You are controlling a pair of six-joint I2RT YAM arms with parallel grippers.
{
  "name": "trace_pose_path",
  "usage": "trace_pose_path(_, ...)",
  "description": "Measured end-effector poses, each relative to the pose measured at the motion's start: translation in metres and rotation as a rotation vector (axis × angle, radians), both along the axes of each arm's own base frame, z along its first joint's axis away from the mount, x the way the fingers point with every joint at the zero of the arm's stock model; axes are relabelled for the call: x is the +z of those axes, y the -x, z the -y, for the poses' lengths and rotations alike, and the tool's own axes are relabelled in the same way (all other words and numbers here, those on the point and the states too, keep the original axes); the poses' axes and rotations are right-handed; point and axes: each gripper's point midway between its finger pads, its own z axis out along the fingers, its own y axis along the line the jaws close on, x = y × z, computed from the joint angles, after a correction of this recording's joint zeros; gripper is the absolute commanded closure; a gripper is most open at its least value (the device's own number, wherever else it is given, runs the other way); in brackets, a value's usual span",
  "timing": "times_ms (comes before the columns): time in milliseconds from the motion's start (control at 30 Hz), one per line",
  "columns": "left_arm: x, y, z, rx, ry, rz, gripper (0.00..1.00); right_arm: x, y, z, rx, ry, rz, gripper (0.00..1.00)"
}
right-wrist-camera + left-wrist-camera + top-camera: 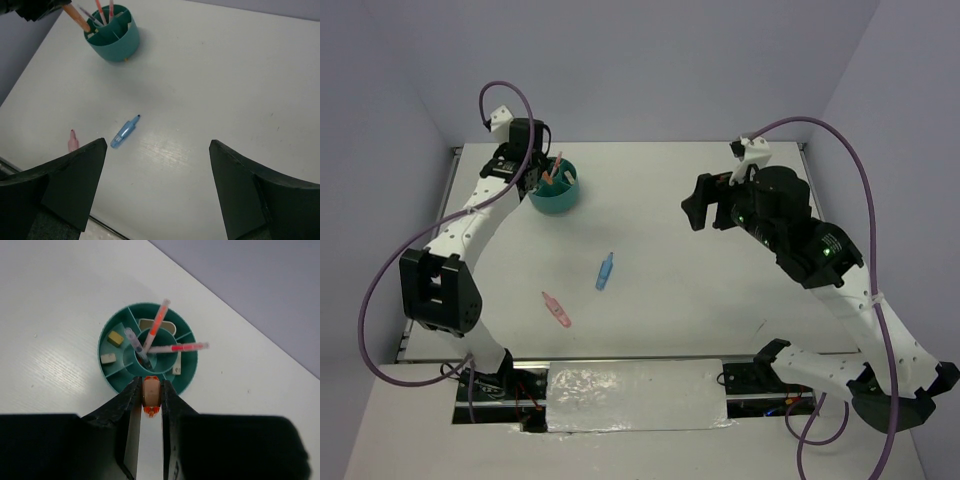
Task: Sort the stationery into containers
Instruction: Close the pen cap on the pen.
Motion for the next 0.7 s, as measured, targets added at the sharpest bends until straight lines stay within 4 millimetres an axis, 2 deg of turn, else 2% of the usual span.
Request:
trace_pose_path(133,-0.007,-0.014,-0.015,0.037,0.001,0.017,1.00,-0.009,0.005,0.001,0.017,0.026,-0.032,0.09)
trace_pose_path(300,-0.020,-0.022,-0.016,0.042,0.004,0.009,1.00,-0.013,0.009,0.001,0.035,0.053,-0.055,0.09)
trace_pose_path(700,-0.049,-0.017,-0.015,0.046,0.022,-0.025,1.00,-0.019,0.004,-0.006,0.061,0.083,-0.077,0.09)
